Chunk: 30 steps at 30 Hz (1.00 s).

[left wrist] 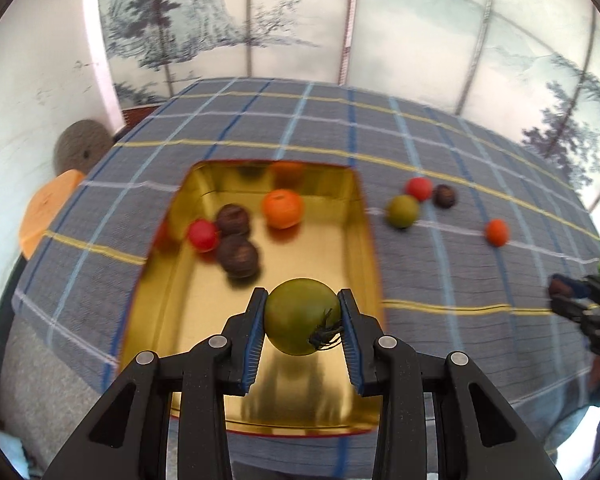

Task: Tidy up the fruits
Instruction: 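Carry the green tomato toward the tray while the right gripper grasps a dark brown fruit, then lower the green tomato into the gold tray and open the left gripper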

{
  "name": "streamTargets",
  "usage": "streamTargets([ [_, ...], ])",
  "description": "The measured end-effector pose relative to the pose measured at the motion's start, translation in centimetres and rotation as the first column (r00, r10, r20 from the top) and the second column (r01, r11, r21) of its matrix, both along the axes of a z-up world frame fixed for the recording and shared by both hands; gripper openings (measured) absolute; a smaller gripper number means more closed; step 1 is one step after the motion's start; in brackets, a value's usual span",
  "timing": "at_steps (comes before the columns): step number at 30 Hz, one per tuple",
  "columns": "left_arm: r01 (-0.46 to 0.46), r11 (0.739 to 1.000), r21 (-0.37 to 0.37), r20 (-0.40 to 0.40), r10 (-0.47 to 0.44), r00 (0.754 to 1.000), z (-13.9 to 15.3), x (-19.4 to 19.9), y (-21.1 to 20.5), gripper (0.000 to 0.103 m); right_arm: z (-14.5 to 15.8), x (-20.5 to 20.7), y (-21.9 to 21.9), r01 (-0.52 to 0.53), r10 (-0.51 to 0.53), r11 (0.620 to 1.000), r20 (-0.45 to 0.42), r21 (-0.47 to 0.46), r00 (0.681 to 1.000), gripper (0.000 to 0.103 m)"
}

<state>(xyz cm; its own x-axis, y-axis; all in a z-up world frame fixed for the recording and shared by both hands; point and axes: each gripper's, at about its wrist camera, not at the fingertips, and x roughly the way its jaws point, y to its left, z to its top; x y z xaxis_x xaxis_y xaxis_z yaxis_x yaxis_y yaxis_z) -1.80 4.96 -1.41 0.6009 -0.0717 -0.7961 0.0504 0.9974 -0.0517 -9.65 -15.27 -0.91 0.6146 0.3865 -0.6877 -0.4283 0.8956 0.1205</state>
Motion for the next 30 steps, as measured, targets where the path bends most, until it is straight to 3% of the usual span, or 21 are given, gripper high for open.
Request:
streamTargets([
  [18, -0.071, 0.997, 0.028, -0.033, 0.072, 0.997, -3.1, 1.7, 4.5, 0.036, 1.6, -0.6, 3.9, -0.053, 0.054, 0.998, 0.020, -0.040, 0.998, 0.034],
  [30, -0.094, 0.993, 0.077, -0.010, 0.095, 0.995, -3.7, 1.9, 5.5, 0.037, 2.4, -0.4, 6.5, -0.088, 0.089, 0.994, 0.023, -0.062, 0.996, 0.034],
])
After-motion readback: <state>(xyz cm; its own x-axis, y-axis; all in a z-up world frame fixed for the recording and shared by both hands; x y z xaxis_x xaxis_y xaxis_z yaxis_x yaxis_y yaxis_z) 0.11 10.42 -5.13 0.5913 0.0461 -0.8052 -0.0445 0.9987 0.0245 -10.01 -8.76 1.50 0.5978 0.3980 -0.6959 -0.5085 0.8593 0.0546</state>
